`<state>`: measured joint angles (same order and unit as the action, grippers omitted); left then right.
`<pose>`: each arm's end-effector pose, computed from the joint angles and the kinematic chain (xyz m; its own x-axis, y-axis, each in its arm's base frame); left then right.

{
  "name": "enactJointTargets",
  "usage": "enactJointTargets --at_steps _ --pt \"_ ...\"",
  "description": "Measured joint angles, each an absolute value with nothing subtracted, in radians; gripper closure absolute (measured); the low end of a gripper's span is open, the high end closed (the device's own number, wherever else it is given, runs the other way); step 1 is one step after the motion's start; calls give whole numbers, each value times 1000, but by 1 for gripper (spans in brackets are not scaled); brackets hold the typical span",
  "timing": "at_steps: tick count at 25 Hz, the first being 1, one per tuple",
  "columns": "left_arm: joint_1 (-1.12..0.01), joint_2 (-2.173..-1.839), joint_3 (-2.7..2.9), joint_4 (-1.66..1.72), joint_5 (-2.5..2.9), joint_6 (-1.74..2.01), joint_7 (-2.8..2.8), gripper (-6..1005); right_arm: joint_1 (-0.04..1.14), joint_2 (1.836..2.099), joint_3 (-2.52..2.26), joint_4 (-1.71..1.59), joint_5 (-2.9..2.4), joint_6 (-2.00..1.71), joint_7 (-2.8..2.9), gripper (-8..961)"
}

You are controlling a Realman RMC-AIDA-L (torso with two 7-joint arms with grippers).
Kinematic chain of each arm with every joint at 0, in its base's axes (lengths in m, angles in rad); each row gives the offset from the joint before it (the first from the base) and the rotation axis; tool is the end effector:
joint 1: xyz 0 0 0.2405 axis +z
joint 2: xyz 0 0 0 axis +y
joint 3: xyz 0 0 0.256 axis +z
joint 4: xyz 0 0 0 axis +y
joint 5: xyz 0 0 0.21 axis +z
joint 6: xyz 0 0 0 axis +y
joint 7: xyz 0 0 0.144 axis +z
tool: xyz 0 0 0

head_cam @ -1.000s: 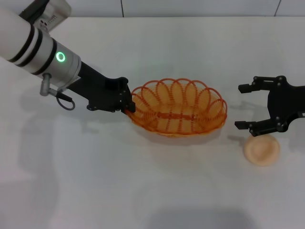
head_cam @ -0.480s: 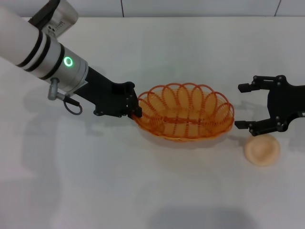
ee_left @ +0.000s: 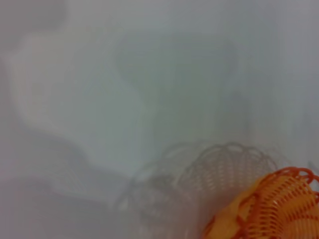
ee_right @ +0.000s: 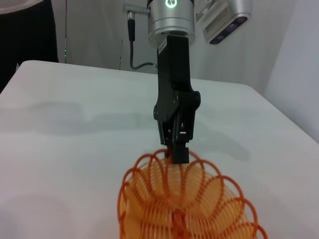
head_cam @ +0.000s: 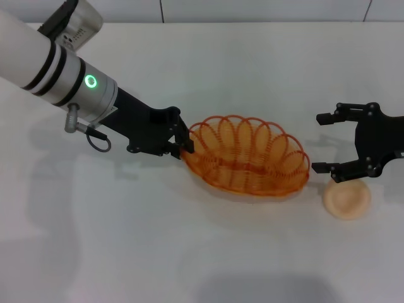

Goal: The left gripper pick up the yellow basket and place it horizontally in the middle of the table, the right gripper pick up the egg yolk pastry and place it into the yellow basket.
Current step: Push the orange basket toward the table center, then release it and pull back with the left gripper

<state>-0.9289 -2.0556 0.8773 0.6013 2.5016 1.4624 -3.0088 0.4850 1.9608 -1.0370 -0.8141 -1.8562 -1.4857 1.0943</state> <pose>-0.1920 0.3905 -0.0353 -0.0468 0.9985 0.0284 0.9922 0.0498 -0.1146 0.2550 0.3438 0.0274 0.9655 0.1045 -0.2385 0.0281 -0.9525 -0.3033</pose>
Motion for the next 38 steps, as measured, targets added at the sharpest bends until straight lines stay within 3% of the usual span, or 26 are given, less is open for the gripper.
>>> enactJointTargets --at_steps 4,16,27,38 --pt "-927 -2055 878 601 2500 1471 -3007 819 483 1960 -1037 -814 -1855 -1488 1094 85" --pt "-908 -2016 879 630 2498 1501 -2997 470 468 1957 -1025 -818 -1854 -1492 1098 84" --pt "-732 -1974 868 797 2176 1528 -2566 319 459 1954 -1014 -847 -1855 -1496 1150 84" --pt "-572 -1975 804 795 1974 1537 -1911 170 435 1971 -998 -880 -1855 -1514 1189 84"
